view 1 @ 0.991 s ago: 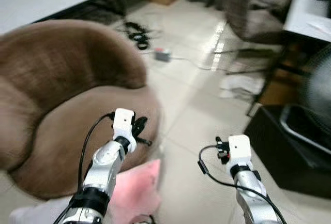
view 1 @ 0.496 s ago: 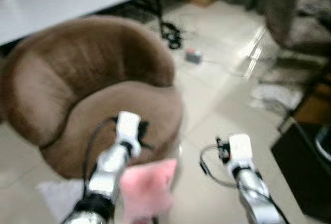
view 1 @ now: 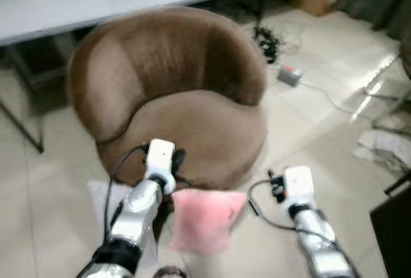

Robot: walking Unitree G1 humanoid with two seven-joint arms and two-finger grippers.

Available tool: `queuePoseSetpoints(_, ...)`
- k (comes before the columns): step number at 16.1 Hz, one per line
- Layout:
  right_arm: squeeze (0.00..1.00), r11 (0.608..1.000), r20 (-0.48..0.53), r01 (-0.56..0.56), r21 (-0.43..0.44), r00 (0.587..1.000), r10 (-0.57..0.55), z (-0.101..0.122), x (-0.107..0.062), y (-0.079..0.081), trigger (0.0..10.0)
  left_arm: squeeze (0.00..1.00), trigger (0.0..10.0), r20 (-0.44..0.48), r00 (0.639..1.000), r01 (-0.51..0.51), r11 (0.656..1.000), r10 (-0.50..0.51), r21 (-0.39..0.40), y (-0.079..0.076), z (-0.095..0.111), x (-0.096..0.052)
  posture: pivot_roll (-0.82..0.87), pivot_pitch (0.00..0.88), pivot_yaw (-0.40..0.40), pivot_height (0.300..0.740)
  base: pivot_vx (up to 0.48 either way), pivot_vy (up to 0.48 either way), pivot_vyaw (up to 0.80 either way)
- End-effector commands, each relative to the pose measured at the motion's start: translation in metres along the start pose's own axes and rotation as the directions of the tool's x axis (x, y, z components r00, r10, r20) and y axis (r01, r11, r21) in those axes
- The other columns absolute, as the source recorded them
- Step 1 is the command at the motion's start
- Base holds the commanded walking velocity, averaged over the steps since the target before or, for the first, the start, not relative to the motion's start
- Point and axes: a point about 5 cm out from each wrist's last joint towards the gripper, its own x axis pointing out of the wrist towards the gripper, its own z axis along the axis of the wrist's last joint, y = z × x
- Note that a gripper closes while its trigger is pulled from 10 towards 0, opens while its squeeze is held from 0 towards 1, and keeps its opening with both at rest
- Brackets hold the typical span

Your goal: Move the pillow to the sofa from floor

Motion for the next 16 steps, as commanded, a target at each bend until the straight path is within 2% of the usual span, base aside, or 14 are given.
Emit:
queuePoseSetpoints(1,0.28,1.000,-0.010,0.005,-0.012,1.000,-0.005,-0.002,-0.001,-0.007,10.0,0.00,10.0,-0.003,1.000,-0.010,1.000,0.010,0.013,-0.003,0.001,0.001,-0.01,0.051,-0.008,0.740,0.000,0.000,0.68)
queuePoseSetpoints(7,0.33,1.000,-0.010,-0.020,-0.021,1.000,0.020,-0.004,-0.001,-0.007,10.0,0.00,10.0,0.014,0.998,-0.062,0.998,0.061,0.033,-0.001,-0.001,-0.003,0.01,0.042,-0.024,0.740,0.000,0.000,0.65)
queuePoseSetpoints(9,0.35,1.000,0.029,0.003,0.012,1.000,-0.004,0.000,-0.002,-0.009,10.0,0.00,10.0,0.114,0.989,-0.095,0.995,0.097,-0.026,0.017,0.004,-0.021,0.03,0.026,-0.031,0.740,0.000,0.000,0.63)
queuePoseSetpoints(10,0.35,0.998,0.059,0.032,0.049,0.998,-0.035,0.005,-0.002,-0.013,10.0,0.00,10.0,0.137,0.977,-0.157,0.985,0.165,-0.065,0.035,0.003,-0.037,0.04,0.025,-0.035,0.740,0.000,0.000,0.61)
queuePoseSetpoints(12,0.35,0.996,0.092,0.051,0.078,0.994,-0.059,0.012,-0.002,-0.017,10.0,0.00,10.0,0.120,0.961,-0.241,0.966,0.251,-0.090,0.054,-0.002,-0.057,0.08,0.020,-0.045,0.740,0.000,0.000,0.62)
queuePoseSetpoints(13,0.35,0.996,0.105,0.053,0.078,0.993,-0.061,0.014,-0.002,-0.018,10.0,0.00,10.0,0.119,0.959,-0.250,0.965,0.259,-0.086,0.055,-0.002,-0.060,0.08,0.020,-0.045,0.740,0.000,0.000,0.62)
queuePoseSetpoints(14,0.35,0.996,0.146,0.055,0.075,0.987,-0.065,0.024,-0.001,-0.020,10.0,0.00,10.0,0.145,0.955,-0.245,0.965,0.257,-0.097,0.054,0.006,-0.060,0.11,0.011,-0.055,0.740,0.000,0.000,0.61)
queuePoseSetpoints(15,0.35,0.995,0.201,0.058,0.078,0.977,-0.073,0.037,0.001,-0.023,10.0,0.00,10.0,0.203,0.951,-0.216,0.971,0.233,-0.102,0.050,0.023,-0.055,0.11,0.006,-0.058,0.740,0.000,0.000,0.62)
queuePoseSetpoints(16,0.35,0.994,0.226,0.062,0.085,0.971,-0.080,0.045,0.004,-0.025,10.0,0.00,10.0,0.256,0.949,-0.174,0.983,0.183,-0.058,0.044,0.036,-0.052,0.12,0.005,-0.058,0.740,0.000,0.000,0.63)
